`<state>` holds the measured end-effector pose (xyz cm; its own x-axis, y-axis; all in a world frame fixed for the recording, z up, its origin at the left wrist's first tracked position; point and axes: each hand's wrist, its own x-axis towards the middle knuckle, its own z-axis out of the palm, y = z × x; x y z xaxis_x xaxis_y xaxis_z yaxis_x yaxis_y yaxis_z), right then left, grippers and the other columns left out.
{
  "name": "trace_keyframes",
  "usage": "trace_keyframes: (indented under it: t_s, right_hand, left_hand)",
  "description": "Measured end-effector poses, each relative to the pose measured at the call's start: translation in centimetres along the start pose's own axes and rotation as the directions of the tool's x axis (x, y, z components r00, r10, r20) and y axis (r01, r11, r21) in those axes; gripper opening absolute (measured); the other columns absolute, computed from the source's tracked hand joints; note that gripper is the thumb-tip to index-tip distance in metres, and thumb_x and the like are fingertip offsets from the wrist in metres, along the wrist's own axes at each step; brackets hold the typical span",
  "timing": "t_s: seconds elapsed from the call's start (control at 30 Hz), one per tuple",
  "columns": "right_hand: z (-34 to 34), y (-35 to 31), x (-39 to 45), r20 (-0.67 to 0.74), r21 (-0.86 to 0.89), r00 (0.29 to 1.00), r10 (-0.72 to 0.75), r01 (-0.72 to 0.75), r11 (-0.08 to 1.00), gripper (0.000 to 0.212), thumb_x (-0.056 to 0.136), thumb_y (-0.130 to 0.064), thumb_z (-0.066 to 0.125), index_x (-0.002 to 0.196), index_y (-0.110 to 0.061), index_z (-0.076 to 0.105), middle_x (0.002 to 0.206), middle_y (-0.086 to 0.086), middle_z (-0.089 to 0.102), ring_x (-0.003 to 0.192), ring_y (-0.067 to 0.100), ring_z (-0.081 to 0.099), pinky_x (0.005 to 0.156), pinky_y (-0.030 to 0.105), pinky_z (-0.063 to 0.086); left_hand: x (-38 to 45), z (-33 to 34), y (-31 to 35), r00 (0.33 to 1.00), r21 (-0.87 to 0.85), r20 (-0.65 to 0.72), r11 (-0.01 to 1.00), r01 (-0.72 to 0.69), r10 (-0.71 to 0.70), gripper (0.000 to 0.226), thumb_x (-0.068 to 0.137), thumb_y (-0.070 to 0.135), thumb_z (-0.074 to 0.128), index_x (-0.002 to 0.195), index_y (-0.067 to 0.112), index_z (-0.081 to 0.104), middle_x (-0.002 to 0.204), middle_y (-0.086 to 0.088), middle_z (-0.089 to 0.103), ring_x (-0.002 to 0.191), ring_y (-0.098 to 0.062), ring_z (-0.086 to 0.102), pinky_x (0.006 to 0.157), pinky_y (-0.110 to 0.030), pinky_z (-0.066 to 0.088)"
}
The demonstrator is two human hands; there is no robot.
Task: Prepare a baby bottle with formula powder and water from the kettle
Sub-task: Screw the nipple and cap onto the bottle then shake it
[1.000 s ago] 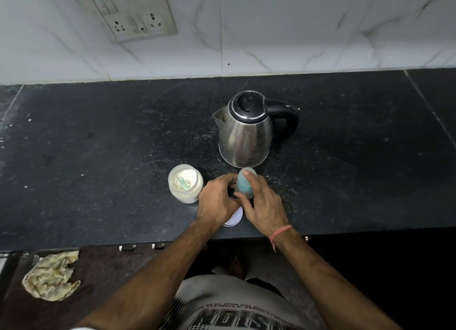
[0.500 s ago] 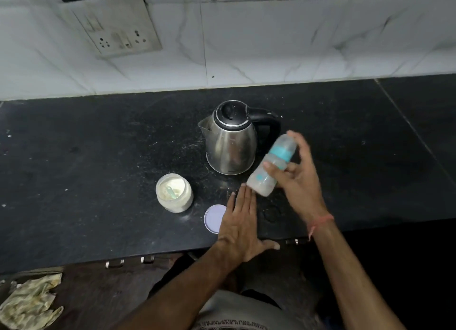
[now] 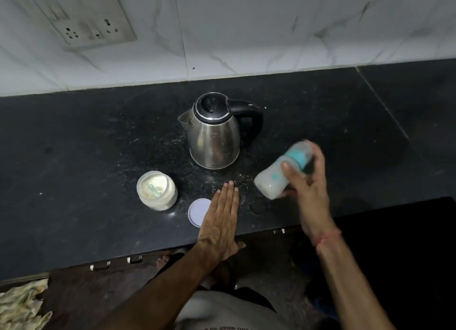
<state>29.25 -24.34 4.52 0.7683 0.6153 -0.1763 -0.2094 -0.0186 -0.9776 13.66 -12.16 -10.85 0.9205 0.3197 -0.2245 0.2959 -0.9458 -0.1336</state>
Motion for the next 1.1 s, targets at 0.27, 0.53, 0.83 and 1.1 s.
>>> trace_keyframes:
  t_s: [0.27, 0.53, 0.83, 1.1]
  right_hand:
    - [1.7, 4.6, -3.2, -0.001, 0.050, 0.989, 0.148, -0.148, 0.988, 0.076, 0.090, -0.026, 0.081, 0.155, -0.043, 0.045, 0.115, 0.000, 0.080, 0.100, 0.022, 0.082, 0.061, 0.039, 0.066]
    - [1.2, 1.6, -0.9, 0.131, -0.055, 0.975, 0.181, -0.175, 0.983, 0.064, 0.094, -0.036, 0.079, 0.152, -0.041, 0.053, 0.118, 0.014, 0.076, 0.072, 0.022, 0.075, 0.044, 0.029, 0.055]
    - [2.8, 3.2, -2.0, 0.040, 0.012, 0.995, 0.097, -0.097, 0.995, 0.064, 0.096, -0.029, 0.075, 0.155, -0.035, 0.051, 0.116, -0.004, 0.080, 0.099, 0.022, 0.079, 0.068, 0.039, 0.067]
    - [2.8, 1.2, -1.1, -0.114, -0.103, 0.986, -0.123, 0.112, 0.988, 0.072, 0.102, -0.019, 0.072, 0.164, -0.028, 0.036, 0.119, -0.014, 0.080, 0.110, 0.020, 0.080, 0.085, 0.045, 0.070]
  left_hand:
    - [0.4, 0.8, 0.2, 0.999, -0.010, -0.015, 0.999, 0.041, -0.041, 0.147, 0.092, 0.086, 0.055, 0.171, -0.013, -0.020, 0.175, -0.040, -0.034, 0.172, -0.053, -0.018, 0.139, -0.060, -0.004]
    - [0.3, 0.8, 0.2, 0.999, 0.017, 0.006, 0.999, 0.032, -0.032, 0.144, 0.089, 0.077, 0.059, 0.171, -0.011, -0.022, 0.174, -0.041, -0.035, 0.172, -0.054, -0.016, 0.139, -0.061, -0.002]
    - [0.6, 1.0, 0.2, 0.999, 0.050, 0.019, 0.998, 0.041, -0.042, 0.146, 0.086, 0.076, 0.064, 0.174, -0.005, -0.020, 0.176, -0.040, -0.033, 0.171, -0.054, -0.018, 0.139, -0.060, -0.003]
    - [0.6, 0.4, 0.2, 0.998, 0.068, 0.045, 0.997, 0.045, -0.048, 0.155, 0.083, 0.072, 0.071, 0.168, -0.013, -0.025, 0.175, -0.042, -0.033, 0.172, -0.054, -0.014, 0.140, -0.060, 0.004]
